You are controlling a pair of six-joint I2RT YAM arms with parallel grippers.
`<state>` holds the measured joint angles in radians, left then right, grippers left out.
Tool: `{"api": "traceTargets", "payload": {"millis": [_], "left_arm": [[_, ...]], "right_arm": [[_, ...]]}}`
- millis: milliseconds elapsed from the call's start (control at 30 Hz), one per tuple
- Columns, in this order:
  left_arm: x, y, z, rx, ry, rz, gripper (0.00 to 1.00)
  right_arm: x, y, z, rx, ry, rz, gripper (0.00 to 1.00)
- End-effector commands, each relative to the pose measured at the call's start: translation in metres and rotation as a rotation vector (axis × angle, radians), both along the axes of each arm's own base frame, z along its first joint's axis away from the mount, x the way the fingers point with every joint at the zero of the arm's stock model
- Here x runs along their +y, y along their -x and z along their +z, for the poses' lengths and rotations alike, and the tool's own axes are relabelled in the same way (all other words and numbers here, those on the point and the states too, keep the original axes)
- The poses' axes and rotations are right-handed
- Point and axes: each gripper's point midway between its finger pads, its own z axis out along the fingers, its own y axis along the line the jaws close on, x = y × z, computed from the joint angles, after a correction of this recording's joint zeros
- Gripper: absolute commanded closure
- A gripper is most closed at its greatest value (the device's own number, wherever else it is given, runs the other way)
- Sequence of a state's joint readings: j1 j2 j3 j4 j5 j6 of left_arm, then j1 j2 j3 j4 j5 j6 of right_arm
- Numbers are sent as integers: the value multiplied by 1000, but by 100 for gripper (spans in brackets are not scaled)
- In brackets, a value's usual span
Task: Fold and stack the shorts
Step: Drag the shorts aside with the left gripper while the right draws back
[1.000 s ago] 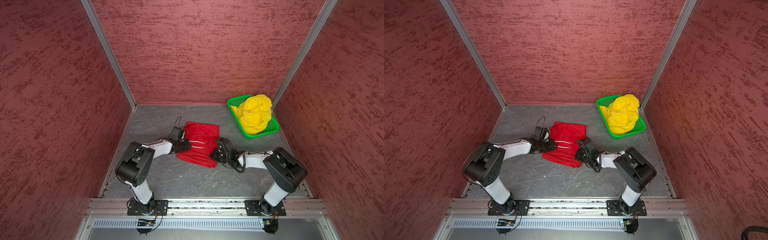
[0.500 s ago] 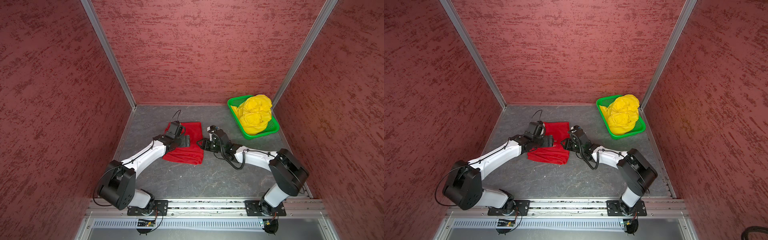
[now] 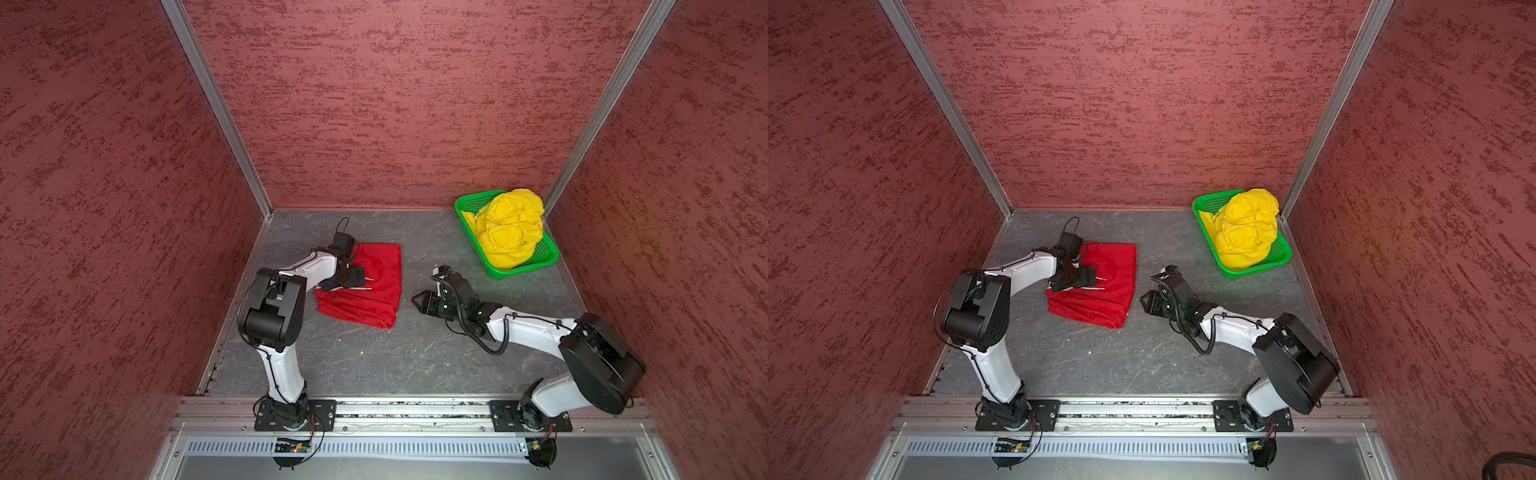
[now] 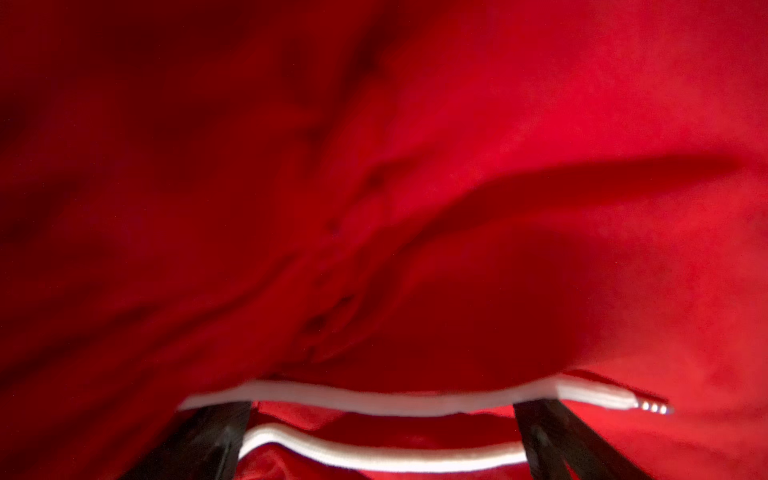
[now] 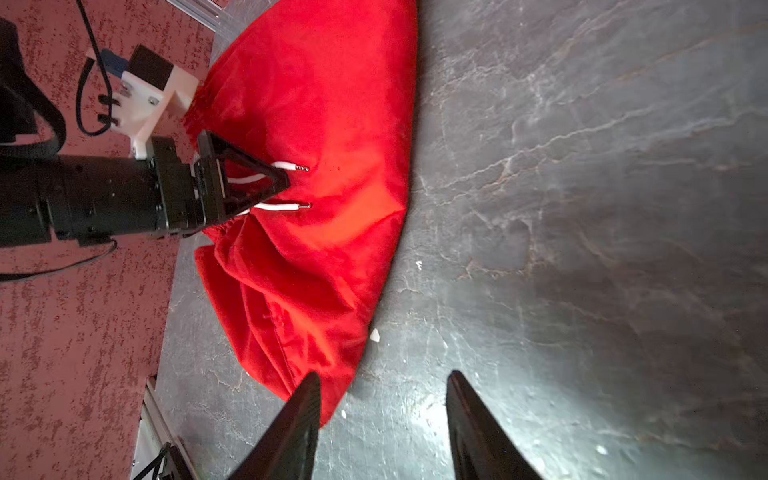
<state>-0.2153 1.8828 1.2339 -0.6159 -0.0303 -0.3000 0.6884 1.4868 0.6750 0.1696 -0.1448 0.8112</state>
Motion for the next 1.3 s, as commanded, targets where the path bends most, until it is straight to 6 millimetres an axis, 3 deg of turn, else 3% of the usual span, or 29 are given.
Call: {"api": "traceTargets", "payload": {"millis": [0,67,100,500,700,833,967,1067,1133,1267], "left_arm": [[17,-7,-5,41,46,3,3],[33,-18,2,31,-15,10,1],[42,-22,2,38,-39,16,1],[130,-73,-9,39,19,248,1],[165,-92,-7,10,34,331,1],[178,-99,2,-15,38,351,1],[175,-106,34,-75,47,345,0],[160,-105,79,-153,51,322,0],[139,-103,113,-226,57,283,0],[87,-85,184,-376,57,169,0]], "right_arm": [[-11,-5,4,-23,7,-44,49],[-14,-4,0,-18,16,-45,49],[-15,-5,10,-37,2,-49,49],[-20,-9,5,-24,-1,-59,49],[-20,-14,9,-26,-1,-62,49],[-21,-17,15,-32,-4,-61,49],[-19,-21,28,-51,-2,-46,49],[-23,-26,41,-73,32,-41,49],[-30,-31,53,-94,69,-46,48],[-67,-49,83,-154,172,-106,47]]}}
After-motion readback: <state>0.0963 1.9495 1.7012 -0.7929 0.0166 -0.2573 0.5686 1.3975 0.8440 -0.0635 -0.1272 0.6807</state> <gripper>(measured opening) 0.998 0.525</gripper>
